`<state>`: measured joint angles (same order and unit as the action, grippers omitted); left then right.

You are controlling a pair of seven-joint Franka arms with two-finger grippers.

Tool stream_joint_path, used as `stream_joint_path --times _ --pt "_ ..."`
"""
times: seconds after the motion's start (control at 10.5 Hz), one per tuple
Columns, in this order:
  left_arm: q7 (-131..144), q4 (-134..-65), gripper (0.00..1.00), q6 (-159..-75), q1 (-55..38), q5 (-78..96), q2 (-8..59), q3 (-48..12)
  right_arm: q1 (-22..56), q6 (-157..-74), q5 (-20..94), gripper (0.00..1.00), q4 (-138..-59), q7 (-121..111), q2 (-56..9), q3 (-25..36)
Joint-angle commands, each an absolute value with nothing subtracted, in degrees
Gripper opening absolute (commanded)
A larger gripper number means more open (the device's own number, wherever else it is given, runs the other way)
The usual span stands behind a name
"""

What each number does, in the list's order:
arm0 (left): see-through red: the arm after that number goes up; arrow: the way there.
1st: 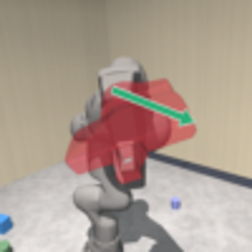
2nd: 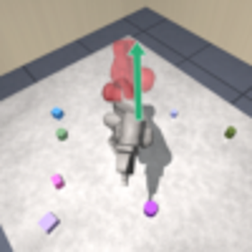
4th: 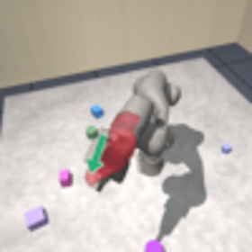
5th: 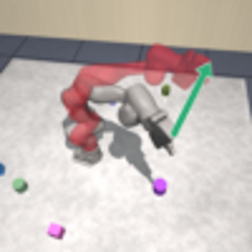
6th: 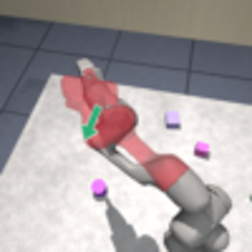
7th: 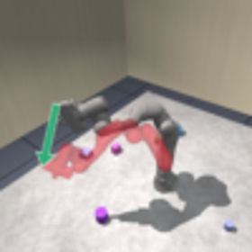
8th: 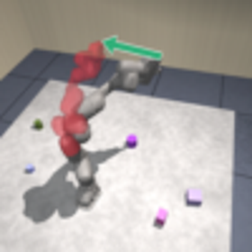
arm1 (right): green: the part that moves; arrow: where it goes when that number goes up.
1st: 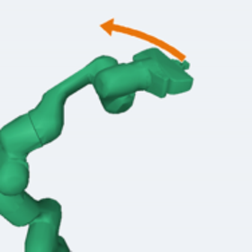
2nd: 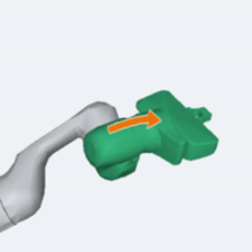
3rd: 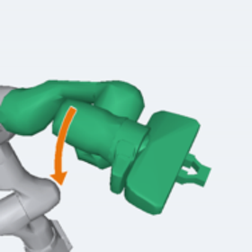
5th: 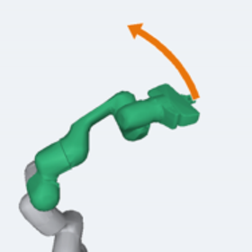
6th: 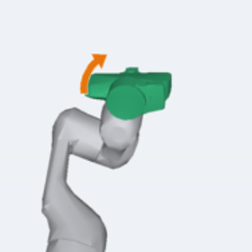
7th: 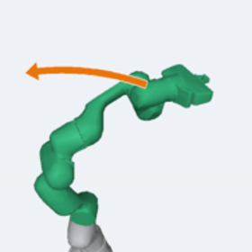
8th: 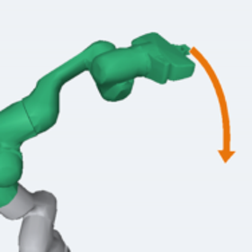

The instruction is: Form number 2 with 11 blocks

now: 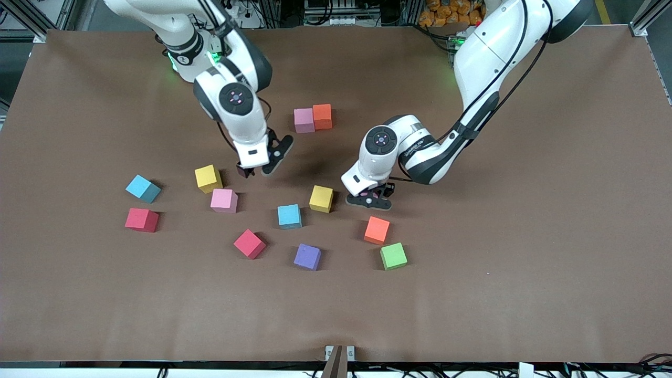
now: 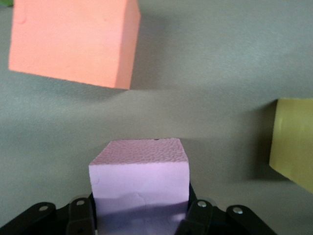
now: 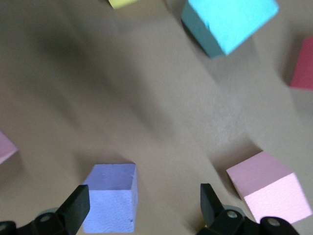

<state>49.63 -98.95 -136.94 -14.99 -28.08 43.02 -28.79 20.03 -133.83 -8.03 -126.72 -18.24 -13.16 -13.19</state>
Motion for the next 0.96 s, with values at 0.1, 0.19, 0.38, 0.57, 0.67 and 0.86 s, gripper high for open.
stream_joint_path --times 0.1,0.19,0.38,0.57,0.67,0.86 --pt "64.2 -98.6 0.03 -130.9 -15.6 -29.0 41.0 -30.0 19.3 -138.8 -5.5 1.00 -133.1 -17.9 -11.5 -13.7" --pt "73.0 -98.6 0.03 -130.0 -15.6 -29.0 41.0 -31.8 19.3 -141.0 -5.5 1.00 -134.9 -17.9 -11.4 -13.7" --pt "88.6 -98.9 0.03 -129.4 -15.6 -28.9 41.0 -34.5 19.4 -141.6 -4.2 1.00 -136.3 -17.8 -11.0 -13.9" --pt "105.5 -99.1 0.03 -126.0 -15.1 -28.3 40.8 -38.5 19.9 -144.1 -2.6 1.00 -138.0 -17.9 -11.1 -14.3" --pt "113.1 -100.0 0.03 -123.3 -14.6 -28.3 40.3 -40.3 19.9 -145.3 -2.6 1.00 -138.8 -17.9 -11.1 -14.3" --pt "121.7 -103.3 0.03 -121.8 -14.1 -27.3 38.3 -41.3 19.9 -145.7 -2.6 1.00 -139.3 -17.9 -11.2 -14.4"
